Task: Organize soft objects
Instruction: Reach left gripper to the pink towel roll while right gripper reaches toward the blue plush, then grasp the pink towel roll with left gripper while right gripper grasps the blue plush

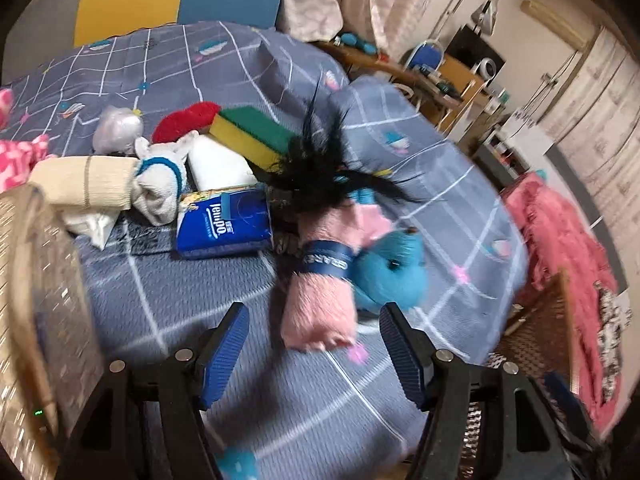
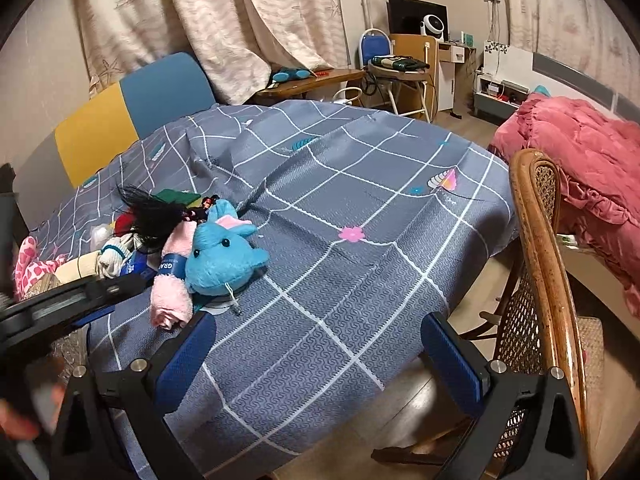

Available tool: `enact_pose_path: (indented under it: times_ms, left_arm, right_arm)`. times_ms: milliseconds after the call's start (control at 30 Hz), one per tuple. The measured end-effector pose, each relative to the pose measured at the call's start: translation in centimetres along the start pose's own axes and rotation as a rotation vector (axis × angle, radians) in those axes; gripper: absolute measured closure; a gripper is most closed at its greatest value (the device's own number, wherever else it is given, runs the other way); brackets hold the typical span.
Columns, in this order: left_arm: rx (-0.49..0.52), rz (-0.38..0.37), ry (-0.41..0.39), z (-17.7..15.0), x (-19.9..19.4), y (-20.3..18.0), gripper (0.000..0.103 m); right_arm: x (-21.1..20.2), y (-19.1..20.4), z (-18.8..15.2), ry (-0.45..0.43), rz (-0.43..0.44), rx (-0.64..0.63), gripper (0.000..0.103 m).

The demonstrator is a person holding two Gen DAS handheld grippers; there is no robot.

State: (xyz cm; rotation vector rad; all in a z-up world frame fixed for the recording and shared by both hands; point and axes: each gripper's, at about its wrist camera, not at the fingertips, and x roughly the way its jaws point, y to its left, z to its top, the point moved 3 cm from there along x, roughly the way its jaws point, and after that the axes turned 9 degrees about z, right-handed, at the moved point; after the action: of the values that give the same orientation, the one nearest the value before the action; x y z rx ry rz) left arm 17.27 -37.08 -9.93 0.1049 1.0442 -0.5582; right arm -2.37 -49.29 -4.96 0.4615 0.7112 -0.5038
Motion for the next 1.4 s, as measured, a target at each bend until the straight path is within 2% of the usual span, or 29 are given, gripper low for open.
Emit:
enact_pose_path:
  times_ms: [67, 167, 233, 300, 333, 467, 700, 967, 1167, 1233, 1300, 1367, 1400]
  left_arm:
    - [0.037, 0.021, 0.007, 0.3, 1.5, -0.5, 0.037]
    - [0.042, 0.07, 0.012, 0.5, 2.9, -0.3, 0.042]
    - [0.038, 0.061, 0.023, 0.6, 3.7, -0.3, 0.045]
    - [0.042, 0.0, 0.045, 0.4, 4.5, -0.6, 0.057]
    - [0.056, -0.021, 0.054, 0.2, 4.7, -0.8, 0.067]
    - [0.137, 0.016, 0.023, -0.4, 4.2, -1.4, 0.073]
    - [0.171, 0.039, -0.02, -2.7, 1.3, -0.7, 0.075]
    - [0.164, 0.081, -0.019, -6.3, -0.6, 0.4, 0.072]
    - [0.147, 0.072, -0.011, -4.9, 0.1, 0.0, 0.059]
    - [0.157, 0.083, 0.002, -4.4, 1.1, -0.2, 0.059]
    - [0.174, 0.084, 0.022, -4.3, 1.8, -0.3, 0.06]
    - [0.183, 0.082, 0.022, -4.5, 2.1, -0.4, 0.066]
    - [0.185, 0.082, 0.013, -4.5, 1.9, -0.4, 0.067]
  right_arm:
    - [0.2, -0.2, 0.0, 0.004, 0.004, -0.004, 0.0]
    - [0.6, -0.5, -0.1, 0.013, 0.004, -0.002, 0.0]
    - [0.9, -0.8, -0.1, 0.019, 0.013, 0.008, 0.0]
    - [1.2, -0.9, -0.2, 0.022, 0.022, 0.015, 0.0]
    - [1.3, -0.9, -0.2, 0.024, 0.027, 0.014, 0.0]
    - [2.0, -0.4, 0.0, 0.029, 0.06, 0.003, 0.0]
    - [3.2, 1.2, 2.0, -0.011, 0.089, -0.045, 0.0]
    - [7.3, 2.9, 3.2, 0.037, 0.105, -0.078, 0.0]
    - [11.9, 5.3, 3.5, 0.14, 0.151, -0.161, 0.0]
    - [13.1, 6.1, 3.3, 0.168, 0.162, -0.19, 0.0]
    - [14.0, 6.7, 3.4, 0.179, 0.176, -0.212, 0.011]
    - [14.7, 6.9, 3.4, 0.195, 0.171, -0.226, 0.032]
    - [15.1, 7.0, 3.4, 0.216, 0.176, -0.229, 0.034]
